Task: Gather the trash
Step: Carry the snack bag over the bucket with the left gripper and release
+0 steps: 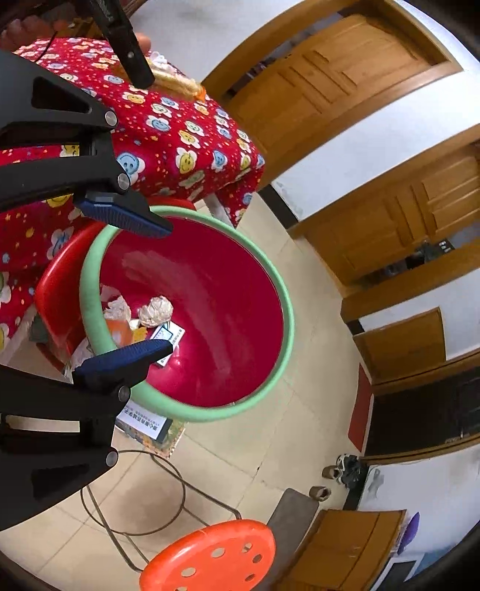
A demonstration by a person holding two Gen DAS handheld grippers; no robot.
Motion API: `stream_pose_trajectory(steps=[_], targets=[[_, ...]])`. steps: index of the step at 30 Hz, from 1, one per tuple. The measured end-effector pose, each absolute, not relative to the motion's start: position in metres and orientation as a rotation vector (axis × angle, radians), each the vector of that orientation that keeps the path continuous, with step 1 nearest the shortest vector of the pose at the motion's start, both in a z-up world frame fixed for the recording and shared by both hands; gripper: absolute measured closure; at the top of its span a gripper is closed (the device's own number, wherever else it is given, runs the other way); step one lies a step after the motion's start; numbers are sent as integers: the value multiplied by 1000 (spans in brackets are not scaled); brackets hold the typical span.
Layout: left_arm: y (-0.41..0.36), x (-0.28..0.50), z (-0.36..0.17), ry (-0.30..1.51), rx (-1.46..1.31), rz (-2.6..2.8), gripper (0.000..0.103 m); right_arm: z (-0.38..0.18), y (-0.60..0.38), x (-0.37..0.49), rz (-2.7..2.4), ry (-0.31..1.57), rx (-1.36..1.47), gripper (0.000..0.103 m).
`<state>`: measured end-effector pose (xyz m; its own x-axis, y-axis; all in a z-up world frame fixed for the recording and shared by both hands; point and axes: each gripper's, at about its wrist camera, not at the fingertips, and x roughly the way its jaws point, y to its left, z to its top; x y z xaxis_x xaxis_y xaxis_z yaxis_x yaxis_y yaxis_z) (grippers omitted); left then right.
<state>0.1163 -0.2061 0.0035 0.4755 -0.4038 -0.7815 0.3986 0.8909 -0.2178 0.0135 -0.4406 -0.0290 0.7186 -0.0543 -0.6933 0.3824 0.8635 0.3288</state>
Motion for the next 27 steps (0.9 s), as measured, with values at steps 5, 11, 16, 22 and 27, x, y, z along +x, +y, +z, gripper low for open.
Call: stream_pose_trajectory(steps=[5, 11, 16, 22, 27], targets=[[-234, 117, -3, 968, 29, -523, 61, -28, -448, 5, -268, 716, 497, 43], [-268, 121, -15, 988, 66, -564, 61, -31, -460, -4, -290, 713, 519, 43], [-291, 123, -19, 981, 91, -602, 61, -33, -468, -10, -305, 709, 540, 43], [-308, 117, -12, 917, 118, -647, 49, -31, -474, -14, -320, 700, 547, 43], [-301, 116, -6, 915, 110, -630, 45, -27, -471, -13, -310, 691, 543, 43]])
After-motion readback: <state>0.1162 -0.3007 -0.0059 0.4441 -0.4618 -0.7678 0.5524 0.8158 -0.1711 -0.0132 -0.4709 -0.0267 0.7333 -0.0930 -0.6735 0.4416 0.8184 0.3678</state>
